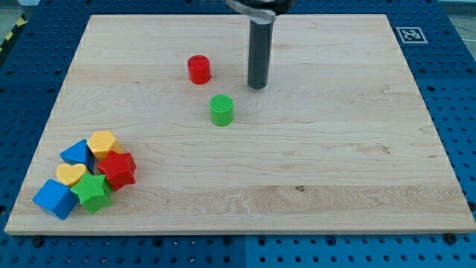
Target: Push green circle vertically towards red circle
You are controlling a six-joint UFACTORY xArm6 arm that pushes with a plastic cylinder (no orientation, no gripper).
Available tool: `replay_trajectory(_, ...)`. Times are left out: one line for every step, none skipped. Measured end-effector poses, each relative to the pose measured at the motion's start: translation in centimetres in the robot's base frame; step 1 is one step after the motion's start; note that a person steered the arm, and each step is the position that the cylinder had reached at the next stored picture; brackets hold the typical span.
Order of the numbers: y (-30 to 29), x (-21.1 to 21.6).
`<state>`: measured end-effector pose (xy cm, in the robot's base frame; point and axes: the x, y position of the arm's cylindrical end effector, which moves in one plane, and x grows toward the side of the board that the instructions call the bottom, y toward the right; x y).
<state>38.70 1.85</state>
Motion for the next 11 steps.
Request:
replay_trajectory(-3.8, 0.9)
replay_trajectory(-8.0, 2.6)
replay_trajectory(-10.3, 4.4)
replay_trajectory(-10.4, 1.8)
replay_trajectory(-8.2, -1.7)
replay_trajectory(-3.5, -1.1)
replay_trajectory(-1.3, 2.8)
replay_trajectory(-1.8, 6.2)
replay_trajectory(-4.0, 6.3)
replay_trajectory(-5.1, 6.1)
replay_trajectory(-2.0, 6.0)
